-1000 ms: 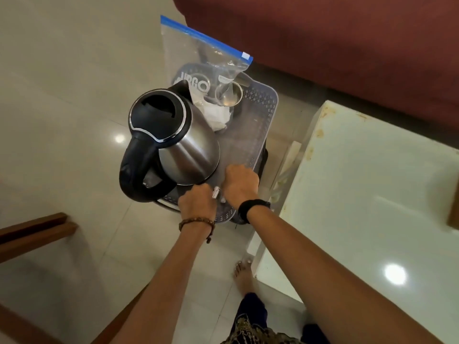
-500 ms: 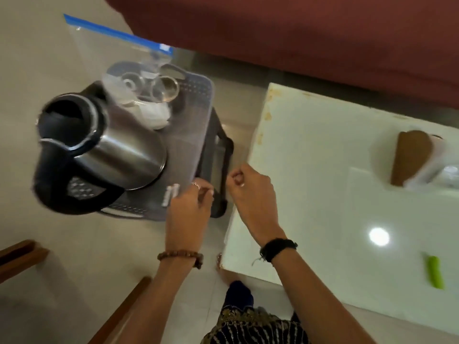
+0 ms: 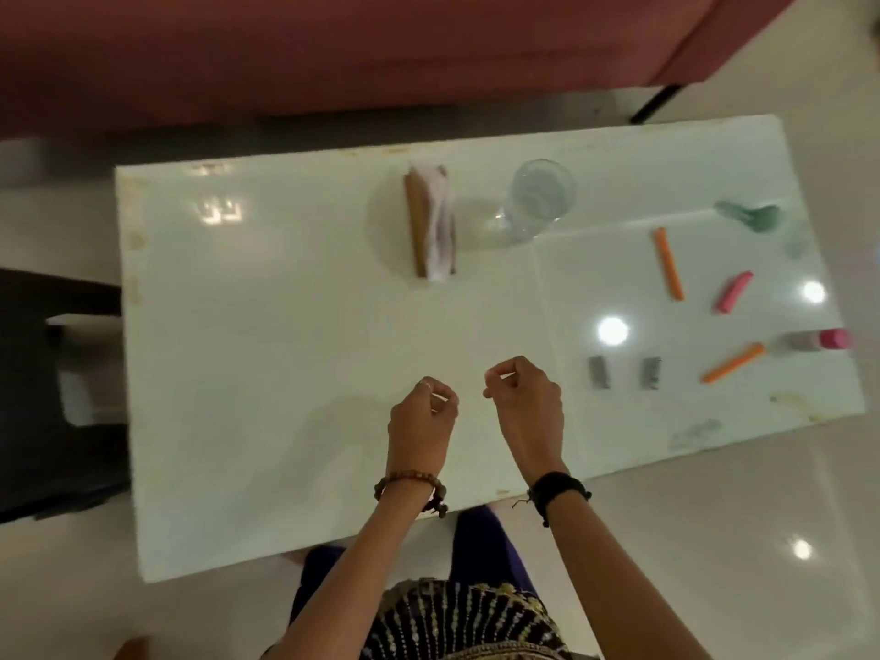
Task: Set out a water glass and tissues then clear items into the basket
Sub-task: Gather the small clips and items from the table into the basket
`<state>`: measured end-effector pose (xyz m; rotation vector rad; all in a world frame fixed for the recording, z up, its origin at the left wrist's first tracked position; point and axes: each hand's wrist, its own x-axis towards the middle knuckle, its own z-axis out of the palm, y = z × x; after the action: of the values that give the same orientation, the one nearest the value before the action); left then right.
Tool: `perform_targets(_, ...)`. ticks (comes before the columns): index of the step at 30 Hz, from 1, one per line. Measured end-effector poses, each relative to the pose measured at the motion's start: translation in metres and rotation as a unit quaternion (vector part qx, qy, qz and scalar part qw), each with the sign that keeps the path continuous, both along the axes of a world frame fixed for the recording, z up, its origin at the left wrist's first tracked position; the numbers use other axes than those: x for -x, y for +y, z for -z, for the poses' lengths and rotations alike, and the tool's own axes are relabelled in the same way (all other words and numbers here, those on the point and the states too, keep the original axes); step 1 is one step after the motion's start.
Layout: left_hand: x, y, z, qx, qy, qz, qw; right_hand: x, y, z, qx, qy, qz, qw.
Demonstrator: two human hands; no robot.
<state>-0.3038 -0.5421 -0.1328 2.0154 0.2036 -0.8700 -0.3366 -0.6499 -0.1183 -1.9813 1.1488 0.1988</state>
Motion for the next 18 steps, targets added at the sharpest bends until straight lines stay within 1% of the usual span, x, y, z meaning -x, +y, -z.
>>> perform_targets(4,0.026,-0.071,0.020,-0.033,0.046,-0.005,0.998,0.034,-0.082,0.016,-0.002,0.043,0.058,0.997)
perform_targets(5,0.030,-0.082,0.025,-0.047,0.041,0.000,0.998,0.041,-0.096,0.021,0.000,0.055,0.066,0.996)
perform_targets(7,0.037,-0.109,0.032,-0.071,0.001,0.030,0.997,0.055,-0.128,0.032,0.015,0.080,0.082,0.993)
perform_targets(9,0.042,-0.137,0.038,-0.077,-0.028,0.066,0.994,0.066,-0.155,0.044,0.038,0.102,0.093,0.990)
perform_targets(14,0.048,-0.202,0.055,-0.071,-0.037,0.119,0.990,0.081,-0.201,0.070,0.070,0.118,0.137,0.981)
perform_targets(18,0.054,-0.244,0.068,-0.109,-0.040,0.145,0.983,0.088,-0.220,0.083,0.085,0.106,0.167,0.977)
